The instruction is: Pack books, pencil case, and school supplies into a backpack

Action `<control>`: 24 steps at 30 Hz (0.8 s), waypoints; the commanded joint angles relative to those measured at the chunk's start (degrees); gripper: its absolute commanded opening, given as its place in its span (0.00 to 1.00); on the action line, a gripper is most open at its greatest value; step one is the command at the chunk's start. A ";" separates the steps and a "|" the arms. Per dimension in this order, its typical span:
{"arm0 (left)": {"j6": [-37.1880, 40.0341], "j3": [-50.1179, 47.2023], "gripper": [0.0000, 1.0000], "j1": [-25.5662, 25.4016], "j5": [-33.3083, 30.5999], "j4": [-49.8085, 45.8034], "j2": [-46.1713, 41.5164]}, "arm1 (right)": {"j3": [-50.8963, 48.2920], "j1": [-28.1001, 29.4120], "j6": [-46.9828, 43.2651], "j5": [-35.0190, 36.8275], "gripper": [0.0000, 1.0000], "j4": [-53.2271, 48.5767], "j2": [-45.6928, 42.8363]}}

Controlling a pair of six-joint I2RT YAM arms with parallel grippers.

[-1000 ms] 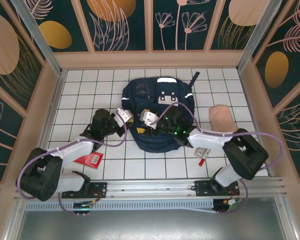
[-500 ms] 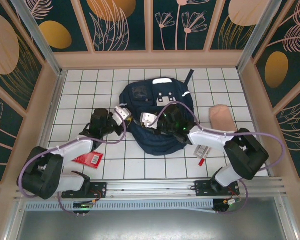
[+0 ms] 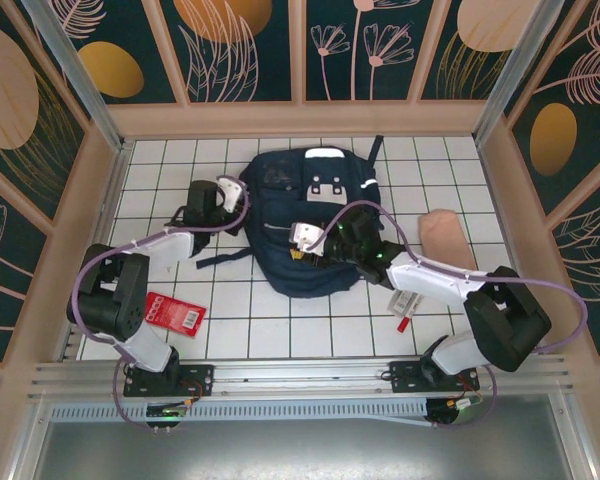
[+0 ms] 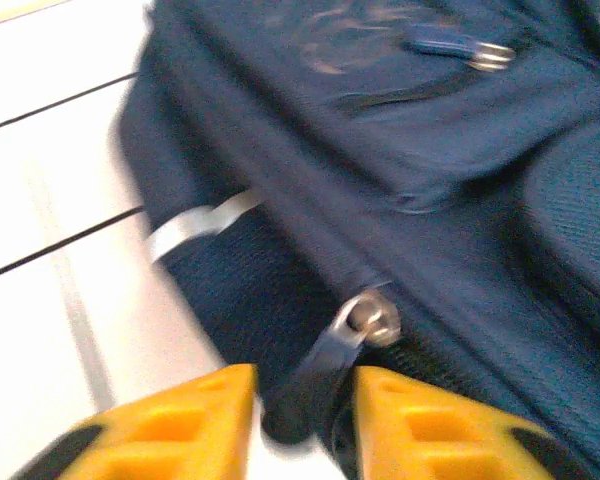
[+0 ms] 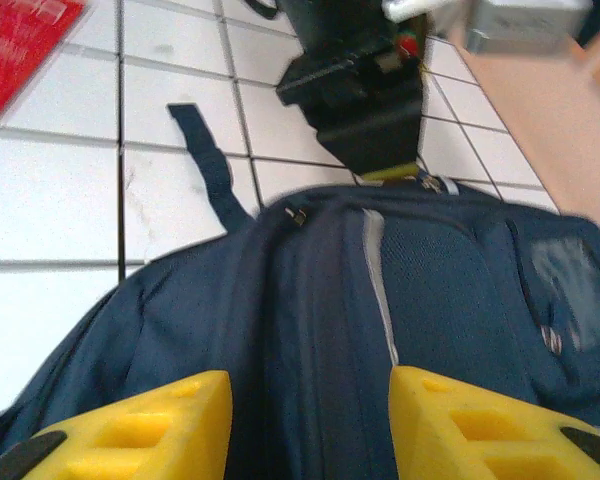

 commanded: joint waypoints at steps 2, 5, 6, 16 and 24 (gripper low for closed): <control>-13.08 5.04 0.44 1.08 -8.64 -16.09 -5.68 | -2.46 0.05 22.44 10.86 0.52 13.55 -4.39; -23.19 8.59 0.81 1.05 -11.36 -27.71 -8.38 | -2.38 1.64 30.76 17.18 0.65 15.72 -5.83; -24.75 9.24 0.88 1.01 -12.16 -31.74 -9.23 | -2.20 2.09 31.37 18.47 0.82 16.07 -6.05; -40.80 1.98 0.99 12.35 -13.08 -54.19 -21.71 | 11.16 0.77 51.03 0.76 0.93 3.86 2.65; -45.89 -7.89 0.99 31.57 -6.75 -50.05 -23.62 | 12.85 21.01 18.39 -5.07 0.99 11.78 20.28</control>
